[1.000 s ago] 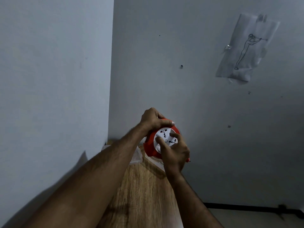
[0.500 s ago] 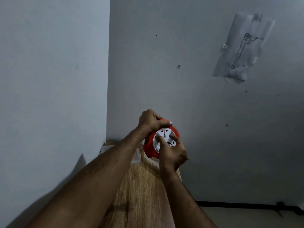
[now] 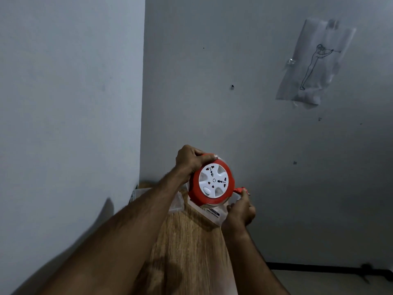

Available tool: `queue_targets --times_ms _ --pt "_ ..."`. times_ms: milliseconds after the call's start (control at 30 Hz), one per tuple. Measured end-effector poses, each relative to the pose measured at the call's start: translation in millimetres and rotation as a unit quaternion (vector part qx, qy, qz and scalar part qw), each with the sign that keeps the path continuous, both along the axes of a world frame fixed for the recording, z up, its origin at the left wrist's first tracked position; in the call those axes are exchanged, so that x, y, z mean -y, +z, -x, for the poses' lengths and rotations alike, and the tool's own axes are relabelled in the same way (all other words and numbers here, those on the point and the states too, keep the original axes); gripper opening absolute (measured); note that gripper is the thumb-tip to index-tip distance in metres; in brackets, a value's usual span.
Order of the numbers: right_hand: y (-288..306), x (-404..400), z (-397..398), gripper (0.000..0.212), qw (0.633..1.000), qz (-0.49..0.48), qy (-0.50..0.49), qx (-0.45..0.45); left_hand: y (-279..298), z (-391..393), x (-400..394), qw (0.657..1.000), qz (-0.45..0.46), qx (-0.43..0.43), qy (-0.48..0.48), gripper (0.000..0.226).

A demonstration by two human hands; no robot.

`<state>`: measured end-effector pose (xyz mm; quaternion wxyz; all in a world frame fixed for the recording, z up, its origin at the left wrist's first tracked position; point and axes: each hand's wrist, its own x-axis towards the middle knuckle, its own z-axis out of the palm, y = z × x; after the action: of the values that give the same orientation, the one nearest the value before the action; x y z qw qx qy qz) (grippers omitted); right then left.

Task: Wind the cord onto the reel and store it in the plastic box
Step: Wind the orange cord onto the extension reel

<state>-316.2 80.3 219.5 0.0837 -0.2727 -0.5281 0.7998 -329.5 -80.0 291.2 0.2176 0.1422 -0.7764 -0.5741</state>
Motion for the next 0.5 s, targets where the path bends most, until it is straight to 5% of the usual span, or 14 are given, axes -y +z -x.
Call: queue_targets --times_ms 133,300,500 --pt "-3.8 -1.7 5.7 0.036 0.991 0.097 0.088 -0.031 -7.3 -0.7 -2.6 1.0 -0.024 0.01 0.014 0.039" --pt "9.3 2.7 6.1 0.008 0.986 0.083 0.108 -0.092 -19.2 -10.3 -2.5 0.996 -0.076 0.006 0.046 0.042" --pt "-1.3 13.8 4.0 0.005 0.985 0.03 0.135 -0.1 -34.3 -36.5 4.1 0.991 -0.096 -0.008 0.088 0.035"
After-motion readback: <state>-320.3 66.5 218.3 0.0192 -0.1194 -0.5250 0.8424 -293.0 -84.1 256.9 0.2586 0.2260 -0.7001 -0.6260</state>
